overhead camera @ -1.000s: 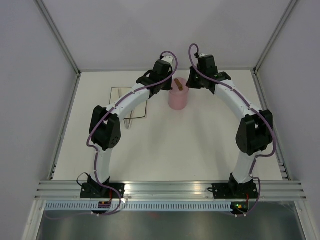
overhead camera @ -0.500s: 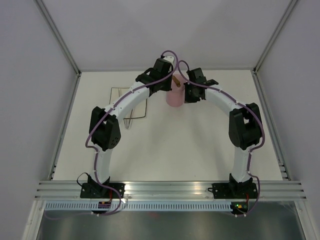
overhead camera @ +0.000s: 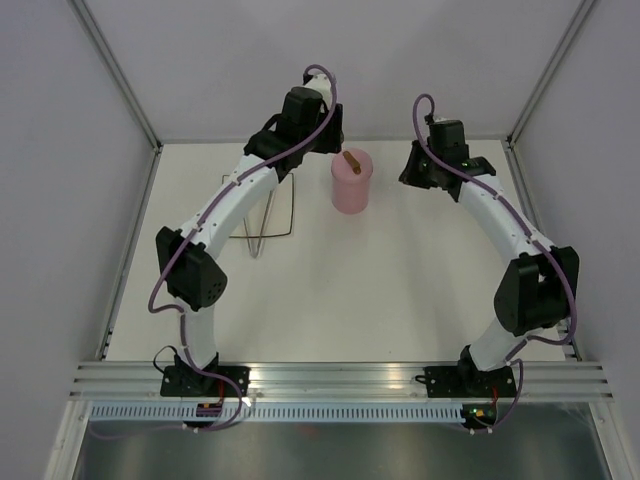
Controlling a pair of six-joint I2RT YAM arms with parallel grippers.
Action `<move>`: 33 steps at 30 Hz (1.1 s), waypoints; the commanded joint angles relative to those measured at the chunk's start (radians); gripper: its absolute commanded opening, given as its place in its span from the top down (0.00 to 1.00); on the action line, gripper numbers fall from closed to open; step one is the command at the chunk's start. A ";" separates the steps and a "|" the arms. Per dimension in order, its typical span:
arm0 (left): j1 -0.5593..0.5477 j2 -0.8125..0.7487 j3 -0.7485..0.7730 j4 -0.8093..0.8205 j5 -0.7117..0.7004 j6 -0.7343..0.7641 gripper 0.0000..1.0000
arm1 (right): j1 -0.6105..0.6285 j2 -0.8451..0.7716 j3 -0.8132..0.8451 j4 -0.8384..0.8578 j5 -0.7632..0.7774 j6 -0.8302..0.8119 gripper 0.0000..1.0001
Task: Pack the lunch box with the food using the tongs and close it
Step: Close the box lid on the packing box.
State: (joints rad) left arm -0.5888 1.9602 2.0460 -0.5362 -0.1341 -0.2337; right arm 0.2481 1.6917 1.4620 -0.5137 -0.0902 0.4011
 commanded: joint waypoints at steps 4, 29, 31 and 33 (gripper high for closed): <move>-0.002 0.080 0.143 0.073 0.117 0.060 0.45 | -0.046 -0.142 0.077 0.037 0.029 0.022 0.75; -0.083 0.379 0.082 -0.122 -0.045 0.059 0.51 | -0.159 -0.291 -0.195 0.017 0.047 0.016 0.71; -0.092 0.362 0.034 -0.123 -0.061 0.054 0.54 | -0.159 -0.294 -0.216 0.018 0.043 0.025 0.71; -0.106 0.333 -0.026 -0.125 -0.085 0.033 0.55 | -0.159 -0.303 -0.232 0.023 0.041 0.030 0.71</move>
State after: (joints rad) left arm -0.6712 2.2658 2.1368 -0.4259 -0.2020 -0.1524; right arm 0.0940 1.4178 1.2594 -0.5152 -0.0334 0.4126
